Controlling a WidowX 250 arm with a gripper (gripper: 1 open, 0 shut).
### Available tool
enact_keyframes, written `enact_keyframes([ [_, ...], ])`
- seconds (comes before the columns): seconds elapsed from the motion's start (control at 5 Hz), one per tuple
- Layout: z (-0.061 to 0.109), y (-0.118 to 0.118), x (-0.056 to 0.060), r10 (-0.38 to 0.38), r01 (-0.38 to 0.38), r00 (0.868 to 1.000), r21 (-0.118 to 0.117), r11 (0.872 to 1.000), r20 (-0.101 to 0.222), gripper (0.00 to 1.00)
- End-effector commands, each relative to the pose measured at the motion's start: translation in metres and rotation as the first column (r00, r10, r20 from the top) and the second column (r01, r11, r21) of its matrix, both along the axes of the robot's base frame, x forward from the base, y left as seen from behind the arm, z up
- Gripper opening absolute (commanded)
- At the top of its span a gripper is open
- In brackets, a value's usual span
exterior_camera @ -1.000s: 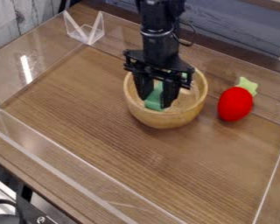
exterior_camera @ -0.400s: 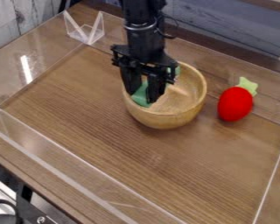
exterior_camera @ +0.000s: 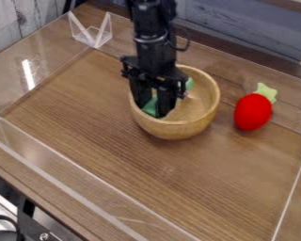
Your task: Remove the green block from the brown bowl and put it on the table
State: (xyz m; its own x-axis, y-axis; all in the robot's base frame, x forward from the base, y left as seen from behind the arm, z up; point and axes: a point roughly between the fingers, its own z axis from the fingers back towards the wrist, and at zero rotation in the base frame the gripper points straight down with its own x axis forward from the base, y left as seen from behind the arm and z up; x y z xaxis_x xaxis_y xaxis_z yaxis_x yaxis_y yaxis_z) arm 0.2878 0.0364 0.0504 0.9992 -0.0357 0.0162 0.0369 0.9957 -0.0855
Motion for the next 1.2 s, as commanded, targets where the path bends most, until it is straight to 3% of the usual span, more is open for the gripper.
enact_keyframes([
  [0.0,0.008,0.008,0.017,0.002,-0.002,0.998,0.01,1.0,0.056,0.0],
  [0.4,0.003,0.018,0.018,0.041,-0.041,0.998,0.012,0.999,0.057,0.0],
  [1.0,0.002,-0.016,0.008,0.065,-0.066,0.996,0.014,0.998,0.059,0.0],
])
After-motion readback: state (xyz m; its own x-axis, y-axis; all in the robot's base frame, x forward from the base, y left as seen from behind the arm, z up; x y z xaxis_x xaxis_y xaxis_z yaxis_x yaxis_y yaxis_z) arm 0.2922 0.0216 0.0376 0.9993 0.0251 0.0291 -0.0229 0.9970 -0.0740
